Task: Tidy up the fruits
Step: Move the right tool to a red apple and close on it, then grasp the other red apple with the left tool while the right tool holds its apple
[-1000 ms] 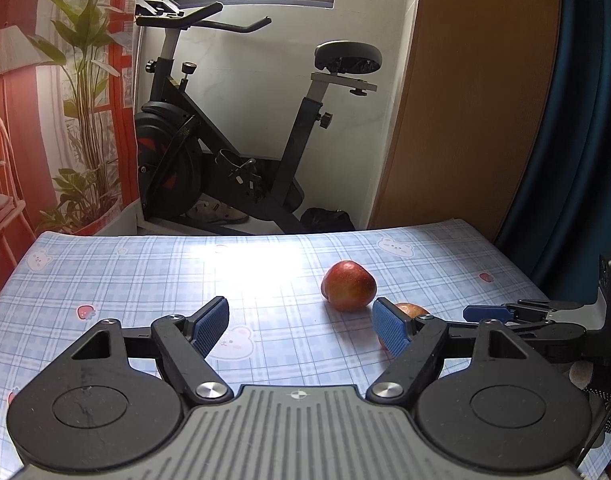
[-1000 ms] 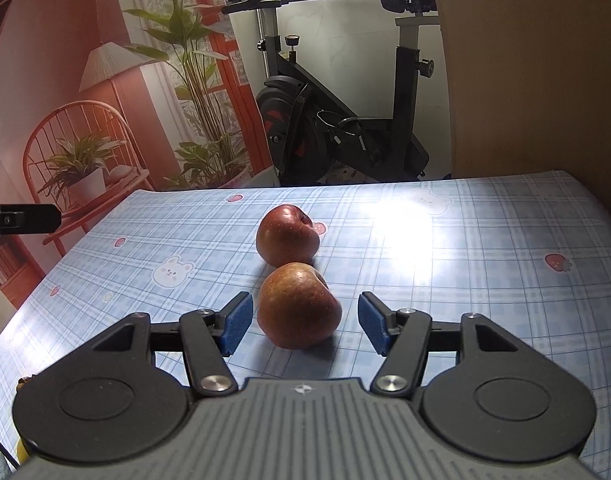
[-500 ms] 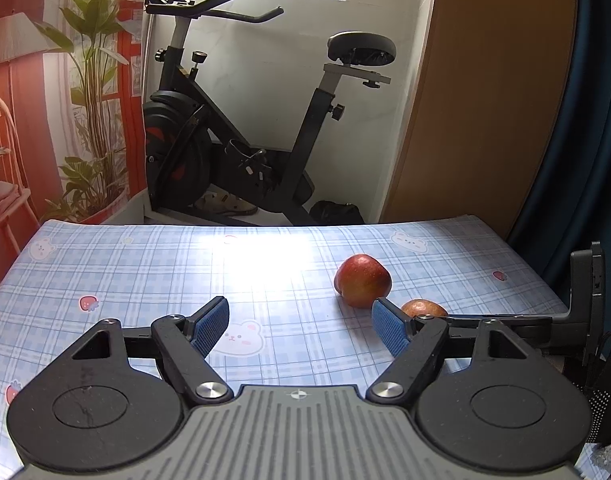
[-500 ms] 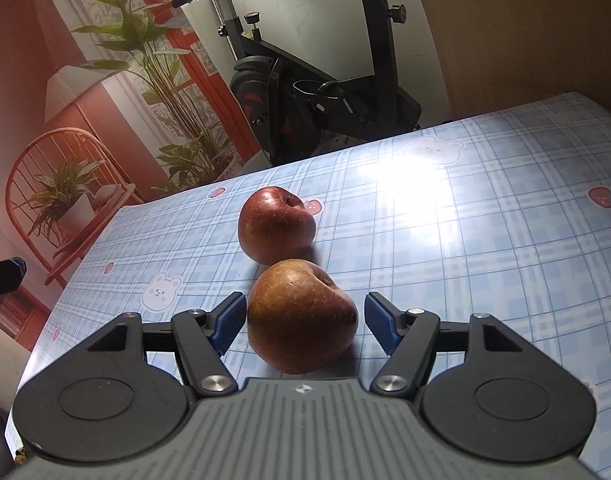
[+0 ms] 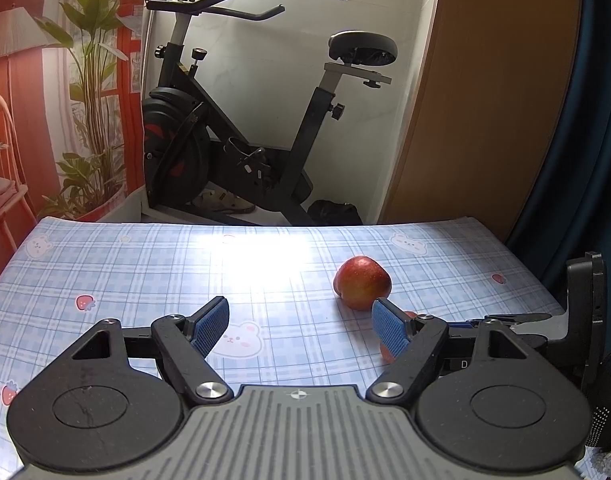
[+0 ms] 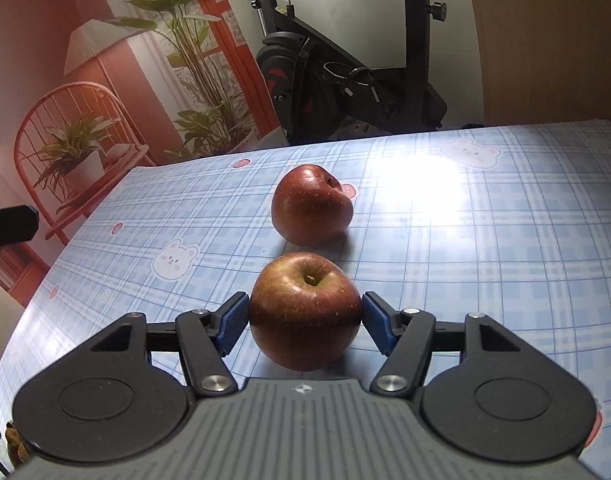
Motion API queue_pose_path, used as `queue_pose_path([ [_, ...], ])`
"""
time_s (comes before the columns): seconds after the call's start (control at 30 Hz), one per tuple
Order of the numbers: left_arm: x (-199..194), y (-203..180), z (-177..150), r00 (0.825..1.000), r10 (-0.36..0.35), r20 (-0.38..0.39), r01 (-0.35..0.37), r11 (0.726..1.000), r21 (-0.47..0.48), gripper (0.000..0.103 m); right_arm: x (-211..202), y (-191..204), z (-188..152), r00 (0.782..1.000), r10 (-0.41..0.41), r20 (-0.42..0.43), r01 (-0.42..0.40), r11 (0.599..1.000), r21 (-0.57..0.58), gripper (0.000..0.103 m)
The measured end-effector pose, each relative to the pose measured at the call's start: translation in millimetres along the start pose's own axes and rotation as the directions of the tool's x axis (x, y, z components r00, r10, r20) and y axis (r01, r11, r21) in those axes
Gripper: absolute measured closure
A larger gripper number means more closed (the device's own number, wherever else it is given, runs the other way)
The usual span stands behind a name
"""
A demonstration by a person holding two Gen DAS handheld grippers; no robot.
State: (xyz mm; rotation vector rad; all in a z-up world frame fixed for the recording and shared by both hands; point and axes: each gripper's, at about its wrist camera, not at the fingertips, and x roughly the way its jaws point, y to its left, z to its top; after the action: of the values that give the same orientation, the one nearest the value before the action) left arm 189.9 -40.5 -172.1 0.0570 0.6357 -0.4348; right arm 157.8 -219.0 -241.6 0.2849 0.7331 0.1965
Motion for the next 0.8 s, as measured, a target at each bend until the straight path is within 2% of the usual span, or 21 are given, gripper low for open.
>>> queue_pose_path([
  [0.17, 1.7, 1.4, -2.0, 1.000, 0.000, -0.008, 0.000, 1.000, -0.004, 0.022, 4.0, 11.7, 2.2, 0.999, 0.030, -0.027, -0.031, 0.999, -0.041, 0.039],
  [0.43, 5.1, 6.4, -1.0, 1.000, 0.001, -0.024, -0.001, 1.000, -0.024, 0.022, 16.4, 16.7, 1.6, 0.998, 0.007, -0.070, -0.012, 0.997, -0.082, 0.039],
  [0.8, -3.7, 19.9, -2.8, 0.999, 0.025, -0.035, -0.027, 0.999, -0.041, 0.023, 7.0, 12.5, -4.2, 0.998, -0.013, -0.066, 0.008, 0.997, -0.077, 0.040],
])
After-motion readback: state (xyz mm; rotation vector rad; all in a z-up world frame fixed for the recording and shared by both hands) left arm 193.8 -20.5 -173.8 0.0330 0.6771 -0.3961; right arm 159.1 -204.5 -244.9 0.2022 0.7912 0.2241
